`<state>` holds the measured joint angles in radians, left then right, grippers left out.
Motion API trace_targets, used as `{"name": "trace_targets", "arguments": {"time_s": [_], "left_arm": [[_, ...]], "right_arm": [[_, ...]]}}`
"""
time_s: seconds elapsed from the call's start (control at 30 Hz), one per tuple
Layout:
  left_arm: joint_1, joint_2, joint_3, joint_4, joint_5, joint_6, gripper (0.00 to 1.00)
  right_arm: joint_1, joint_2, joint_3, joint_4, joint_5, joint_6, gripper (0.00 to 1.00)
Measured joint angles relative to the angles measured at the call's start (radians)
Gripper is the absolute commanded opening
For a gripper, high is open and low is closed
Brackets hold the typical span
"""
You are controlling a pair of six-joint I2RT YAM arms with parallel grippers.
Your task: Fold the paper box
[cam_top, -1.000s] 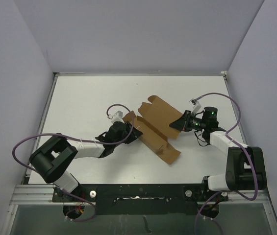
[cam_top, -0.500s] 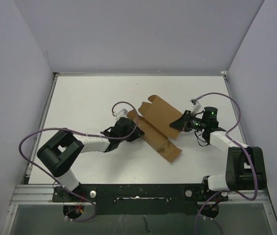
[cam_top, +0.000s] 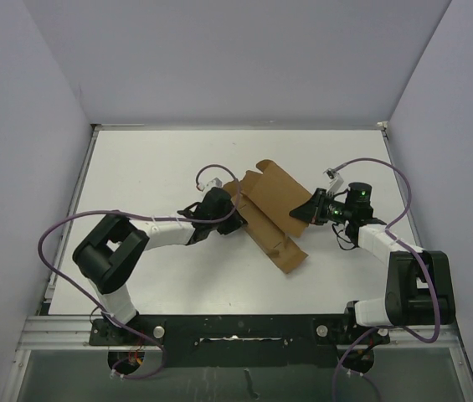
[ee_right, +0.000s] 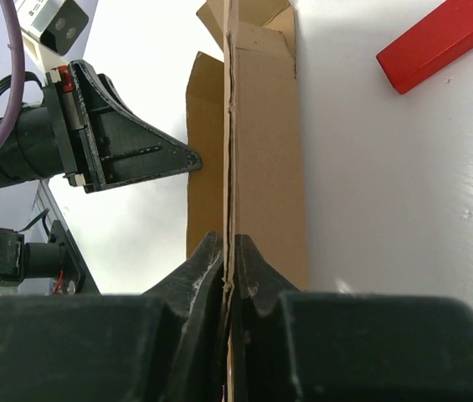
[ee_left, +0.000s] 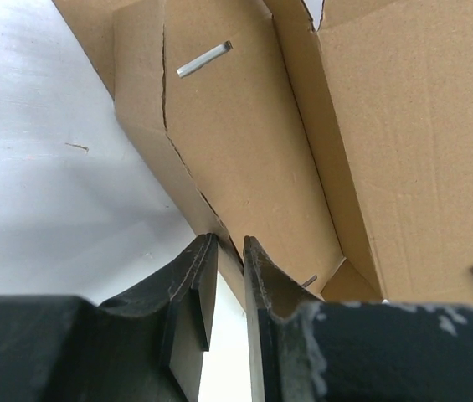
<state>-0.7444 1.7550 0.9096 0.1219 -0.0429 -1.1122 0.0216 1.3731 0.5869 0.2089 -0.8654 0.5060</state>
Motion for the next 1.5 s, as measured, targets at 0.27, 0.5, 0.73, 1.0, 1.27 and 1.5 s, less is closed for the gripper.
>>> {"name": "trace_targets", "arguments": {"time_s": [0.27,0.5,0.73,1.0,1.27,1.5], "left_arm": [[0.005,-0.025,-0.022,-0.031,0.012,0.029,0.40],[0.064,-0.212,-0.228,0.027,0.077,0.030,0.53],[0.176,-0.447,-0.407,0.080,0.203,0.114,0.62],[0.355,-0.722,-0.494,0.121,0.322,0.297,0.81],[0.492,-0.629,-0.435,0.259,0.474,0.451,0.67],[0.502,-0.511,-0.432,0.487,0.639,0.427,0.51]], "right_arm": [[0.003,-0.012,0.000,0.018,-0.023,0.005,0.00],[-0.008,-0.027,0.011,0.011,-0.057,-0.002,0.00],[-0.063,-0.095,0.023,0.000,-0.115,-0.032,0.00],[-0.093,-0.131,0.116,-0.093,-0.210,-0.162,0.00],[-0.095,-0.197,0.175,-0.226,-0.307,-0.349,0.00],[-0.107,-0.208,0.186,-0.303,-0.380,-0.449,0.00]]}}
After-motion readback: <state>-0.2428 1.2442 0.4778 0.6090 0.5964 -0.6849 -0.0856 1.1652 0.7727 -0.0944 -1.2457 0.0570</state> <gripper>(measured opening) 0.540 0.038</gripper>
